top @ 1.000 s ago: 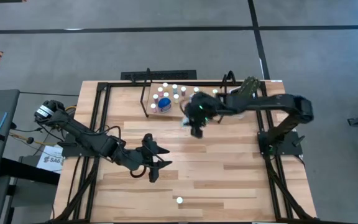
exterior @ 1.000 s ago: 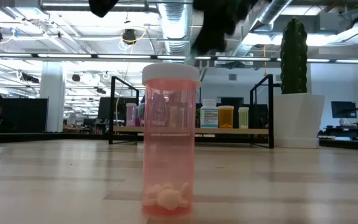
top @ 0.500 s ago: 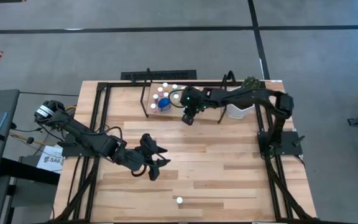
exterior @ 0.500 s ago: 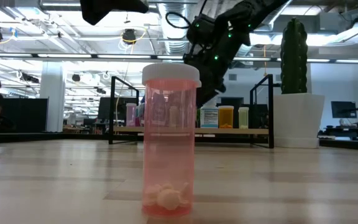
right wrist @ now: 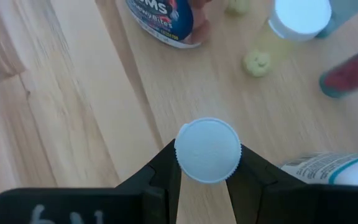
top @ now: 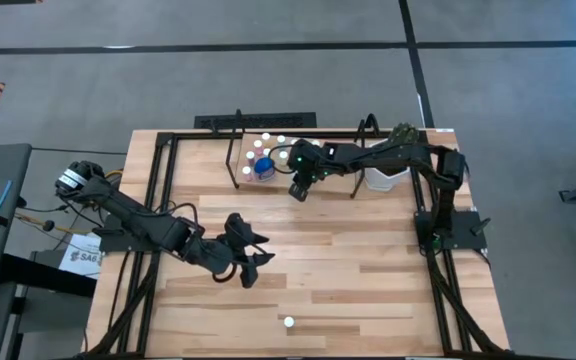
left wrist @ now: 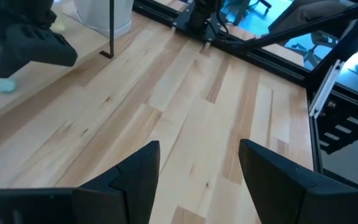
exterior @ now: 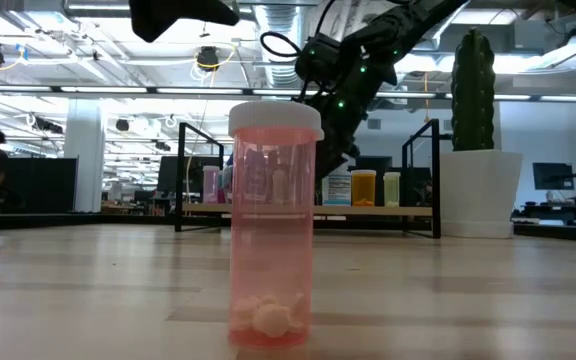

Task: Pick and place medicine bottles onto shelf by color
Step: Put the blue pill bottle on the shelf, then put the pink pill bottle on the shelf

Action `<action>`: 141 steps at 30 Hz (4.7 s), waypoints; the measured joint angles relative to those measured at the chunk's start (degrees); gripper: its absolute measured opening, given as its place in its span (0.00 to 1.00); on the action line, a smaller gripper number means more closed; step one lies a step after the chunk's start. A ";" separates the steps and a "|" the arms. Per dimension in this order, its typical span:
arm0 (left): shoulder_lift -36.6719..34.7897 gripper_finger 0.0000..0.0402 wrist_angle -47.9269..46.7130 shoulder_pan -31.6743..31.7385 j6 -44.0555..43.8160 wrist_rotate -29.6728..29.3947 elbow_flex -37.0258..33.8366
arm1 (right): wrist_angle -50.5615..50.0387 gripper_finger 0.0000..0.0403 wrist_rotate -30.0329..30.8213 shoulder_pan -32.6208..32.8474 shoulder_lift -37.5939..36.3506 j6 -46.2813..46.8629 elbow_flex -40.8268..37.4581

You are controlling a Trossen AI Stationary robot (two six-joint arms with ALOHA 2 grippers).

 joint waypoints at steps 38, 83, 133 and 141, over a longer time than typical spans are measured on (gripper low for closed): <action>0.00 0.52 -1.29 2.41 -0.37 2.46 0.00 | -15.29 0.55 -0.09 0.08 -11.38 -2.80 4.14; 0.00 0.52 -5.87 -11.04 -19.70 6.66 0.00 | 20.02 0.51 -2.10 48.37 6.69 1.72 4.03; 0.00 0.52 -5.86 -13.61 -22.53 1.85 0.00 | 19.99 0.49 6.04 50.82 7.41 2.64 0.05; 0.00 0.52 -5.93 -13.59 -22.51 1.81 0.00 | 20.22 0.49 6.10 51.17 7.41 3.18 0.00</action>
